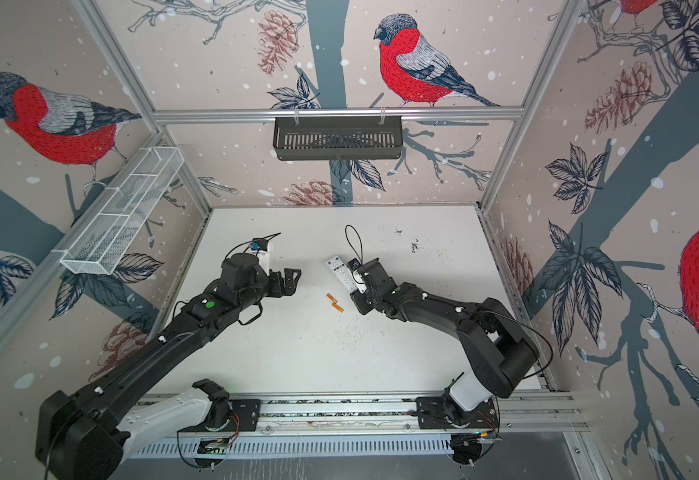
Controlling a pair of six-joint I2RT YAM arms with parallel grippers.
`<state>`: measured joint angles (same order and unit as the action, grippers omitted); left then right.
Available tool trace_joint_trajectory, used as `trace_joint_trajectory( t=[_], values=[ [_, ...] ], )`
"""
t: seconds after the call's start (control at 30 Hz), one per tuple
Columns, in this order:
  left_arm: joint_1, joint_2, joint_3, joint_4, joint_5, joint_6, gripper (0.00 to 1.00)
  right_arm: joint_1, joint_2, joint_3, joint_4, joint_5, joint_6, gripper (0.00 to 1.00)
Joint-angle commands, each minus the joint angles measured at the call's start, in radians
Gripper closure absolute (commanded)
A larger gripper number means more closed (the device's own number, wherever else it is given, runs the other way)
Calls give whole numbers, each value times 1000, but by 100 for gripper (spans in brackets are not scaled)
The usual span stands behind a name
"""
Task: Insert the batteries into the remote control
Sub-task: 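Close the right gripper on the white remote while the left gripper hovers, then lift the remote with the right gripper toward the left gripper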
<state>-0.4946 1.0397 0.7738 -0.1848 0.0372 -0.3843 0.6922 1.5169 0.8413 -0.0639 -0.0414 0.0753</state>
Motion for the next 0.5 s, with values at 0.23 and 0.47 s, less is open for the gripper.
trace_joint_trajectory(
  t=[0.23, 0.47],
  values=[
    [2, -42, -131, 607, 520, -86, 3, -135, -230, 1, 33, -462, 72, 54],
    [1, 26, -134, 885, 712, -188, 3, -163, -378, -2, 86, -754, 157, 54]
  ],
)
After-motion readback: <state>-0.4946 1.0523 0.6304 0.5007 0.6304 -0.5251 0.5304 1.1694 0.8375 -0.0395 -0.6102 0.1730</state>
